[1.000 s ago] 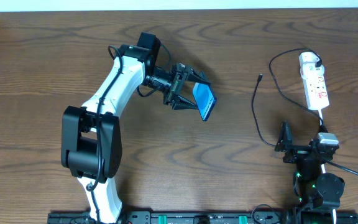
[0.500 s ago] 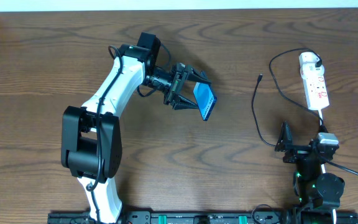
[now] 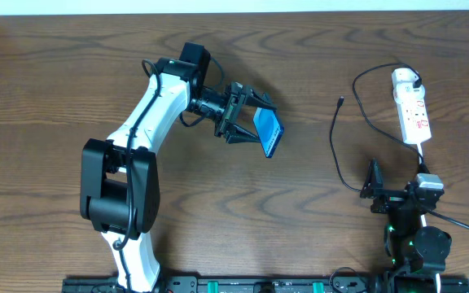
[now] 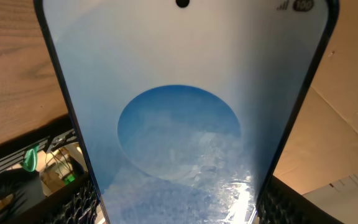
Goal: Plug charger to phone and switch on socket
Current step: 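Reach the right gripper toward the phone held by the left gripper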
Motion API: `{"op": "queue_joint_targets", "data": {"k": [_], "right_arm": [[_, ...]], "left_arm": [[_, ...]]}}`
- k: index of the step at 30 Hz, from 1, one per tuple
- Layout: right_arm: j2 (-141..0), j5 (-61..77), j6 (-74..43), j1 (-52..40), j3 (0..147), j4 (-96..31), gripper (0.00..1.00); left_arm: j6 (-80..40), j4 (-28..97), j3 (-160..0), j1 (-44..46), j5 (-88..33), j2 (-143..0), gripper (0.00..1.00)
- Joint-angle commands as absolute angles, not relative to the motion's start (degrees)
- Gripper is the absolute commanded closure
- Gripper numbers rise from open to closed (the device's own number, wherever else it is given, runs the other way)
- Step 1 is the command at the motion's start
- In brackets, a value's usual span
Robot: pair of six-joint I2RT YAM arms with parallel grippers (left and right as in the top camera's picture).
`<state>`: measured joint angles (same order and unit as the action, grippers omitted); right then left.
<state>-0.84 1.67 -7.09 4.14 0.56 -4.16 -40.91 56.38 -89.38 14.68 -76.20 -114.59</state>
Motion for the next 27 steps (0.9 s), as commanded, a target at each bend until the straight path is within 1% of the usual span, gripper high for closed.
{"op": "queue_joint_targets", "data": {"k": [1,3,8,11,13,19,23,27], "right_arm": [[-0.4,1.7,-6.6,3.7,0.3,-4.1,0.01],[-0.4,1.7,-6.6,3.7,0.3,-4.1,0.01],[-0.4,2.1,-11.2,3.7,0.3,-3.3,0.01],[-0.4,2.1,-16.4,3.7,0.3,-0.1,0.01],[-0.4,2.1,-19.5,3.7,0.3,4.4,0.01],[-0.4,2.1,-20.0,3.7,0.4,16.7,0.01],[-1.5,2.1,-20.8,3.7,2.0,16.9,0.01],[-6.6,3.4,-20.8,3.7,5.9,16.9,0.01]], "left_arm": [[-41.0,56.4,-90.7,14.5,-79.1,-113.5,0.38],[-41.0,56.4,-90.7,14.5,-79.1,-113.5,0.38],[-41.0,56.4,-90.7,14.5,-79.1,-113.5,0.38],[-41.0,56.4,-90.7,14.5,-79.0,-113.5,0.38],[-41.0,56.4,-90.7,14.5,-79.0,-113.5,0.38],[-41.0,56.2,-90.7,14.5,-78.8,-113.5,0.38],[-40.8,56.2,-90.7,14.5,-78.8,-113.5,0.38],[-40.6,56.2,-90.7,14.5,-78.8,-113.5,0.38]]}}
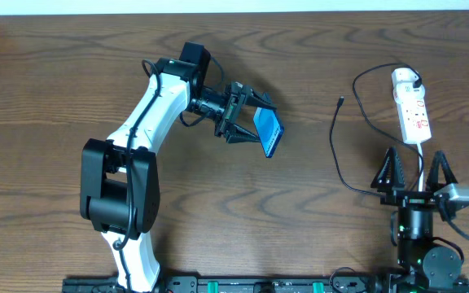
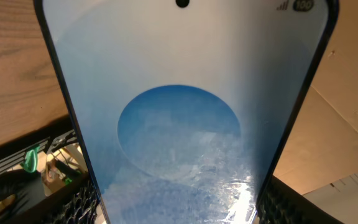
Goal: Plug charger to phone and switch on socket
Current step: 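Reach the right gripper toward the phone held by the left gripper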
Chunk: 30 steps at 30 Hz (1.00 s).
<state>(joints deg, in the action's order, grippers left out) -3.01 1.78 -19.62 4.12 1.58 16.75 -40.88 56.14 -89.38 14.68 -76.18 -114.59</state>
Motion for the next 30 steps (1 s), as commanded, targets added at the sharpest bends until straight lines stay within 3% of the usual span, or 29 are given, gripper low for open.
{"op": "queue_joint_targets", "data": {"k": [1,9,19,24,30], "right_arm": [[-8.4,4.2,-20.8,3.7,7.3,16.9,0.01],[-30.0,16.8,-20.9,3.6,26.5,8.8,0.01],[-50.9,22.3,-30.5,-6.8,61.1,-27.7,0.01],[-53.2,33.9,-36.8,-12.8,64.8,-26.7,0.01],[-53.5,31.2,-38.5,-14.0,64.8,-27.4,0.01]], "left_arm": [[-40.6,56.2,-90.7,14.5,-78.8,-113.5,0.38],[-40.6,56.2,-90.7,14.5,-78.8,-113.5,0.37],[-40.6,56.2,-90.7,14.5,-78.8,-113.5,0.38],[-40.6,56.2,-90.7,14.5,-78.8,-113.5,0.38],[-40.6,56.2,-90.7,14.5,-78.8,-113.5,0.38]]}}
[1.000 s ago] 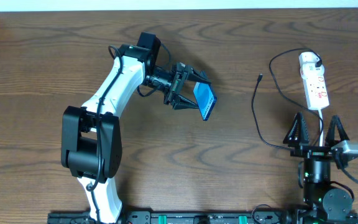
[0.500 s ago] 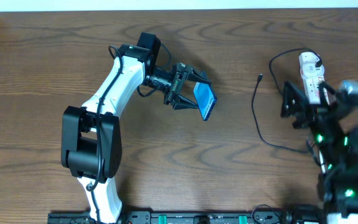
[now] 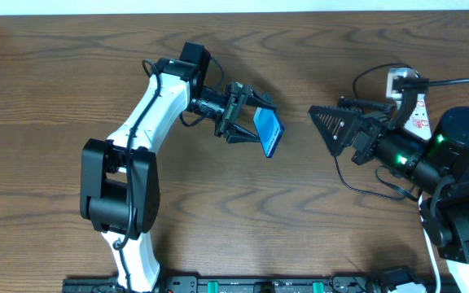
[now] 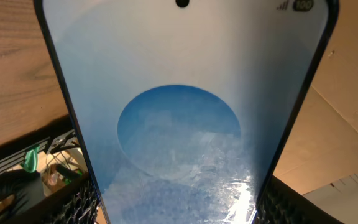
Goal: Plug charger to phone and switch on socket
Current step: 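Reach the right gripper toward the phone held by the left gripper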
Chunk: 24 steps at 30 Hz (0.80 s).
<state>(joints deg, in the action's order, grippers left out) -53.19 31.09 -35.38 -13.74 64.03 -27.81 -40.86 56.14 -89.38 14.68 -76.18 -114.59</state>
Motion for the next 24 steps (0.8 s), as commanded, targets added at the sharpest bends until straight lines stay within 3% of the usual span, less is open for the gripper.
{"op": "queue_joint_targets", "data": {"k": [1,7,10,18,24], "right_arm": [[-53.8,29.8,-39.9,-14.0,64.8,-27.0,0.01],[-55.7,17.7,-41.2,-17.5,64.8,-30.0,0.01],[-58.0,2.2,-42.9,-27.4,65.1,-33.1,0.04],[-67.1,-23.4,-54.0,-46.5,68.4,-40.3,0.14],[-73.6,-27.6,-55.7,-49.7,69.5,-41.0,0.16]], "left_arm": [[-40.6,56.2,-90.7,14.5,-78.8,-113.5,0.38],[-40.6,56.0,-90.7,14.5,-78.8,-113.5,0.38],[-40.6,56.0,-90.7,14.5,-78.8,-113.5,0.38],[-40.6,56.0,-90.7,14.5,-77.8,-113.5,0.38],[-40.6,56.0,-90.7,14.5,-77.8,-113.5,0.38]]}}
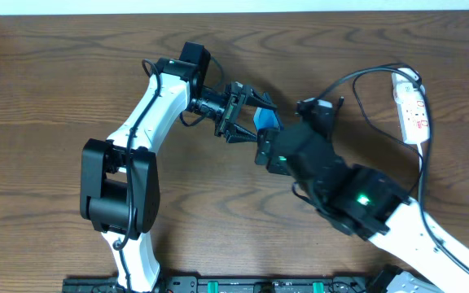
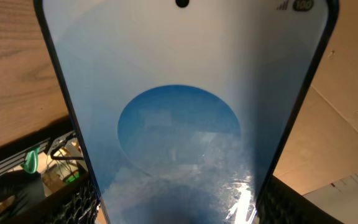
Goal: Plug charger to phone and switch on socket
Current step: 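Reach the right gripper toward the phone held by the left gripper, then grasp the phone's side with the right gripper and release left gripper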
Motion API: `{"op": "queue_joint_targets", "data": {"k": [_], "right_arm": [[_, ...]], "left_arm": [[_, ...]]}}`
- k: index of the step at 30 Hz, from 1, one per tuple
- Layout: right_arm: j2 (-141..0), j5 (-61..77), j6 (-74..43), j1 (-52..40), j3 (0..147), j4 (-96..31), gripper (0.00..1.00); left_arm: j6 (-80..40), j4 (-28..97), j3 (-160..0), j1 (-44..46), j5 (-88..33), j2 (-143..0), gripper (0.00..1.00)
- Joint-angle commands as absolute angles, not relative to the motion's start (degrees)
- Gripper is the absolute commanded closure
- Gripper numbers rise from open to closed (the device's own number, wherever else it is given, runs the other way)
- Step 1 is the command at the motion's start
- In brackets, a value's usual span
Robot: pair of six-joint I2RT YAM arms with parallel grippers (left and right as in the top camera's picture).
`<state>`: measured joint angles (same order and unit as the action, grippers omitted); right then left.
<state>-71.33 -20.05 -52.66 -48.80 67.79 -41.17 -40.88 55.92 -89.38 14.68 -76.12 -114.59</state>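
Observation:
The phone (image 2: 179, 93), its blue and white screen lit, fills the left wrist view. My left gripper (image 2: 179, 208) is shut on it, with black ribbed pads (image 2: 82, 202) at either edge. From overhead the left gripper (image 1: 255, 120) holds the phone (image 1: 267, 120) edge-up above the table's middle. My right arm reaches in from the lower right, and the right gripper (image 1: 314, 109) sits just right of the phone; its fingers are hard to make out. The black charger cable (image 1: 357, 77) arcs from the white power strip (image 1: 411, 104) towards that gripper.
The brown wooden table (image 1: 55, 98) stretches out to the left. A rail of equipment (image 1: 243, 285) runs along the near edge. The right arm's body (image 1: 357, 199) covers the table between the phone and the lower right corner.
My right arm has moved left from beside the power strip to right next to the phone, and now covers part of it. The left gripper and phone have not moved.
The left gripper held the phone up mid-table at every moment. My right arm was folded at the lower right, then stood with its fingers spread open, then was near the cable end, and is now beside the phone.

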Motion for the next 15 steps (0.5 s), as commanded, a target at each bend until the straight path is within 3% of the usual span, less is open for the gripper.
{"op": "queue_joint_targets", "data": {"k": [1,5,15], "right_arm": [[-74.4,-27.6,-55.7,-49.7,69.5,-40.7,0.19],[-77.3,-28.4,-55.7,-49.7,69.5,-39.4,0.32],[-79.1,-29.3,-55.7,-49.7,69.4,-37.9,0.46]], "left_arm": [[-40.6,56.0,-90.7,14.5,-77.8,-113.5,0.38],[-40.6,56.0,-90.7,14.5,-77.8,-113.5,0.38],[-40.6,56.0,-90.7,14.5,-77.8,-113.5,0.38]]}}
